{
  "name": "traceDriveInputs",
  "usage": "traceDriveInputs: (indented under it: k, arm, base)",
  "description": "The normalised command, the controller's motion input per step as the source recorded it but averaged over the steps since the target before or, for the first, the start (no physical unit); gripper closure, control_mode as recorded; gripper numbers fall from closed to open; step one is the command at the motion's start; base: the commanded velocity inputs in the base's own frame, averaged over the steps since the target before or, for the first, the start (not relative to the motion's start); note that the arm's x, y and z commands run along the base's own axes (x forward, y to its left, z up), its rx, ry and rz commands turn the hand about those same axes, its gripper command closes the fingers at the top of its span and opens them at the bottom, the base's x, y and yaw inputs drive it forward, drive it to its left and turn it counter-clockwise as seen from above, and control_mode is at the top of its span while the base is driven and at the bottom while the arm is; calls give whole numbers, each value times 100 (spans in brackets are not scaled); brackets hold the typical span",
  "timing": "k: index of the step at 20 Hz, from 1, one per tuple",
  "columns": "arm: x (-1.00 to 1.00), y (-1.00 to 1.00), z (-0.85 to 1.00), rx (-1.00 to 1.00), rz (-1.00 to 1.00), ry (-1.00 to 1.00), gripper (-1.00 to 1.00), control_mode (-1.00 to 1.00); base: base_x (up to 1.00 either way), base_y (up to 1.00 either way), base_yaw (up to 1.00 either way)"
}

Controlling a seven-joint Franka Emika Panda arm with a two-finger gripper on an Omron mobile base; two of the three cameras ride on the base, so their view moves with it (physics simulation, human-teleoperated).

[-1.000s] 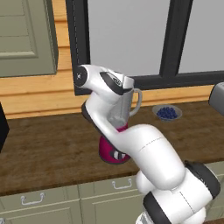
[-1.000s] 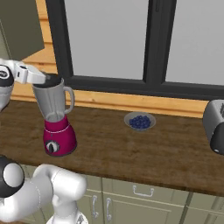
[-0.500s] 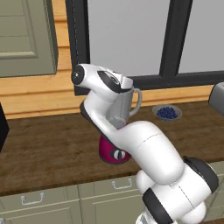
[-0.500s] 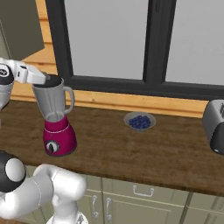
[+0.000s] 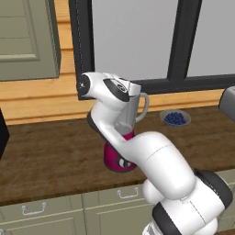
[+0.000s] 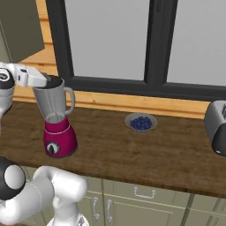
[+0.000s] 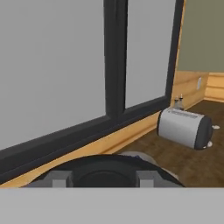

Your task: Close the lid blender by securely placing the lid on top.

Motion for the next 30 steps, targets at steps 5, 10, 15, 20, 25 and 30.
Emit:
traceDriveInputs:
  k: [5, 10, 15, 20, 25, 30]
  arm:
    - [0, 0, 0, -3, 0, -5, 100, -100]
    - [0, 0, 0, -5, 0, -13, 100, -100]
    - [0, 0, 0, -17, 3, -18, 100, -100]
    - [0, 0, 0, -22, 12, 0, 100, -100]
    - [-8, -2, -7, -1, 0, 0, 100, -100]
    - [-25, -13, -22, 3, 0, 0, 100, -100]
  base:
    - [0, 0, 0]
    - [0, 0, 0]
    - [0, 0, 0]
    - [0, 0, 0]
    - [0, 0, 0]
    - [0, 0, 0]
